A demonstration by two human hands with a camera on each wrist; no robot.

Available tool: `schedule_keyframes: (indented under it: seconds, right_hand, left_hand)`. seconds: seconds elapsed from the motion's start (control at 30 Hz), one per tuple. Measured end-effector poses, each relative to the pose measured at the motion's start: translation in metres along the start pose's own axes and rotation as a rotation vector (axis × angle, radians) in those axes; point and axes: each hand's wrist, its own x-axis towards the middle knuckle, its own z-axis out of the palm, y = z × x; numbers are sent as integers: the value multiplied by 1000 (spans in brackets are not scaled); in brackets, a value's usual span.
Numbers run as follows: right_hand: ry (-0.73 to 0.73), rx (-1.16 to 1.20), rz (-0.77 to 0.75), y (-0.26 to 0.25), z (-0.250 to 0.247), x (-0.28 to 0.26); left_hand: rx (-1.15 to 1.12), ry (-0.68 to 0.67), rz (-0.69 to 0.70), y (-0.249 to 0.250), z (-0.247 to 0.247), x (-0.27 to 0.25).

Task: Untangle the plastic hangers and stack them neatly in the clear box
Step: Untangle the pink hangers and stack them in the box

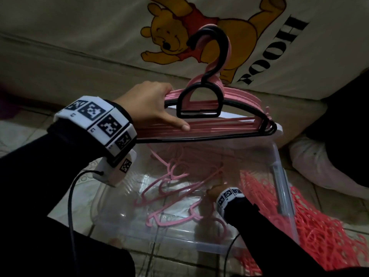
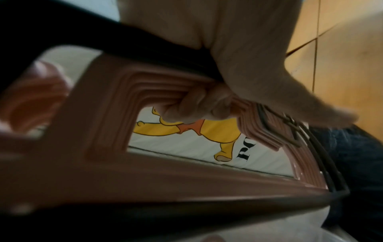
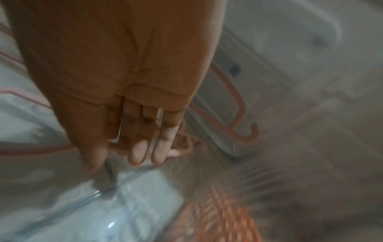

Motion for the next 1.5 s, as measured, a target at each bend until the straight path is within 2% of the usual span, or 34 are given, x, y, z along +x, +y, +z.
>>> schedule_keyframes:
  seconds: [0.07,0.27,0.5,0.73,0.83,1.0,1.13,1.23,1.37,1.5]
  right_hand:
    - [-19,-6,-34,0,-6,-2]
    - [58,12,-89,-3,-40,-17]
    - [239,-15,-111,-2,-105,-72]
    - [707,90,-322,15,-162,-144]
    - [928,130,-307,20,-182,-171]
    - [1142,148,-245,25,-196,-187]
    - [1318,70,-181,19,-198,-185]
    - [1356,42,-141,16,-196,-183]
    - [1297,237,-104,16,-196,-181]
    - [1312,172,-82,16,-195,-180]
  left_hand:
    - [-13,31,28,-1,1,0]
    - [-42,152,29,0,1,-1]
    - [-50,213,31,4,-5,-7]
    - [-15,243,3,-4,-11,-12]
    - [-5,247,8,-7,-12,-14]
    - [-36,213,-6,-2,-8,-12]
    - [-89,159,-3,5,-3,-11]
    - [-126,163,-4,10,-1,-9]
    - [-118,163,-7,15,1,-8]
    - [-112,110,-18,18,4,-8]
